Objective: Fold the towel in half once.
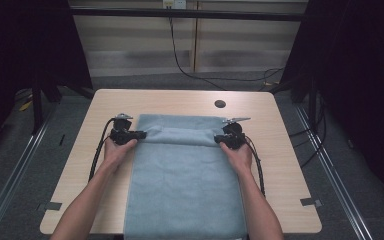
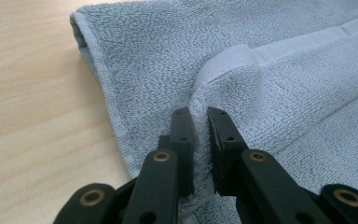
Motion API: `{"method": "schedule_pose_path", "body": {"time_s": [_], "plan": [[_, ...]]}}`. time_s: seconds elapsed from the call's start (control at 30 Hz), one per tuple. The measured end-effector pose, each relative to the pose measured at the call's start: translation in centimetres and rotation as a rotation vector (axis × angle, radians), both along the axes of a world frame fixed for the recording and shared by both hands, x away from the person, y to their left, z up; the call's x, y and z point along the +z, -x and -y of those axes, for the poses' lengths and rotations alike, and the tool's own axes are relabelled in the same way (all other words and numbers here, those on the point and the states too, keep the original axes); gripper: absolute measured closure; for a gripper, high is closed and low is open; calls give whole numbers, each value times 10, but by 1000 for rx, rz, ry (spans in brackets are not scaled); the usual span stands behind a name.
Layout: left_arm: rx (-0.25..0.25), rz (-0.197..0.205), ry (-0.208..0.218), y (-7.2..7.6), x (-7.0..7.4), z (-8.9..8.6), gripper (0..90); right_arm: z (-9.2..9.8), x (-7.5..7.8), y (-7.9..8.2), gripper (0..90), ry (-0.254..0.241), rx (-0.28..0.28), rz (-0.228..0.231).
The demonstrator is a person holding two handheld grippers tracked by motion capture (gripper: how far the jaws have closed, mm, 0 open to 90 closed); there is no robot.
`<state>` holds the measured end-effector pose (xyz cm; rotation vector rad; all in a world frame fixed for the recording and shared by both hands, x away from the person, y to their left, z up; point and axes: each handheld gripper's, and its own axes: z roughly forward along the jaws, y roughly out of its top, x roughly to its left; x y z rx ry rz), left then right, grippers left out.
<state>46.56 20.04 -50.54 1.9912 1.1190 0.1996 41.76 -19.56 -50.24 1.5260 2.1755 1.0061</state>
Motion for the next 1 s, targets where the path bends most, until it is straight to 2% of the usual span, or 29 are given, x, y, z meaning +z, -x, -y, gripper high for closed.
{"method": "schedule_pose_path", "body": {"time_s": [0.07, 0.1, 0.17, 0.2, 0.23, 0.3, 0.37, 0.47, 0.5, 0.63, 0.7, 0.73, 0.83, 0.87, 1.0], "plan": [[1, -5, -9, -1, 2, 1, 815, -2, 0, -2, 853, 27, -13, 14], [6, -14, 3, -1, 3, 0, 816, -2, 0, -3, 853, 29, -10, 16], [2, -9, 17, 3, 7, -2, 822, 0, 3, -2, 853, 11, -3, 6], [8, 2, 27, 5, 12, -4, 823, 3, 6, -1, 853, -9, 4, 20], [13, 12, 74, 7, 19, -8, 823, 8, 13, 0, 853, -45, 0, 41], [7, 45, 136, 10, 39, -15, 823, 18, 30, 2, 853, -118, -2, 86], [-15, 91, 138, 15, 65, -18, 823, 26, 53, 5, 853, -138, 6, 132], [-34, 157, 190, 22, 104, -25, 822, 34, 91, 11, 853, -190, 20, 217], [-39, 179, 211, 26, 116, -26, 822, 35, 104, 13, 853, -201, 24, 244], [-74, 257, 219, 43, 157, -25, 823, 37, 145, 21, 853, -203, 35, 323], [-90, 281, 231, 54, 175, -28, 822, 38, 164, 28, 853, -210, 39, 362], [-105, 299, 253, 62, 182, -30, 821, 40, 172, 32, 853, -217, 48, 378], [-141, 337, 227, 84, 199, -32, 822, 41, 195, 51, 854, -208, 80, 432], [-153, 344, 236, 91, 204, -33, 822, 42, 201, 58, 854, -214, 90, 446], [-178, 373, 252, 117, 212, -36, 822, 44, 217, 87, 853, -226, 113, 490]]}}
